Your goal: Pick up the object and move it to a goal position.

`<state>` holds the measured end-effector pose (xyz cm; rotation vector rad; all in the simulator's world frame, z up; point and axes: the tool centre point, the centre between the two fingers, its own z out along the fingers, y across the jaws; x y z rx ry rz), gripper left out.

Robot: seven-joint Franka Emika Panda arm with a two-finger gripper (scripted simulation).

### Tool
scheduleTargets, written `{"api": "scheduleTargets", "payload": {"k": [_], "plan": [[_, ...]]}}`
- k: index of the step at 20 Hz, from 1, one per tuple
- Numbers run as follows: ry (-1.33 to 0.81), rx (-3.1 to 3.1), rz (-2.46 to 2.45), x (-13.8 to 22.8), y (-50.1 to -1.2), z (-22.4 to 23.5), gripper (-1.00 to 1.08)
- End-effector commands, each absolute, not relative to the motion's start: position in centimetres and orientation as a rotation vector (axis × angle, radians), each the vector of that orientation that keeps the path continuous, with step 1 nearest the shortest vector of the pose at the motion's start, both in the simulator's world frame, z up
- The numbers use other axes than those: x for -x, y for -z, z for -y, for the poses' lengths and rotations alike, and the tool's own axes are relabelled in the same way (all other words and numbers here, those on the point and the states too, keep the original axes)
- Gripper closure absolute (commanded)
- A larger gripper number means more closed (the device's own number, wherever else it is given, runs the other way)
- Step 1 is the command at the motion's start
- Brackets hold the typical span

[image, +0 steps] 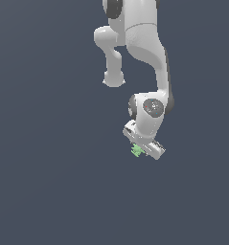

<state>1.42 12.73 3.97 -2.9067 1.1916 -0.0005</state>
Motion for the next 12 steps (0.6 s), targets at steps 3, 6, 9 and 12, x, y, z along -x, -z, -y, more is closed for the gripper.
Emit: {"api": "scheduleTargets", "payload": {"k": [3, 6, 9, 12], "plan": [[0.0, 2.907, -1.191, -1.4, -3.9, -12.7, 1.08], [0.001, 2.907, -1.191, -1.4, -4.0, -12.7, 1.08], [0.001, 2.907, -1.191, -1.5, -4.3, -12.7, 1.08], [0.001, 2.907, -1.191, -1.7, -5.2, -12.5, 1.08]]}}
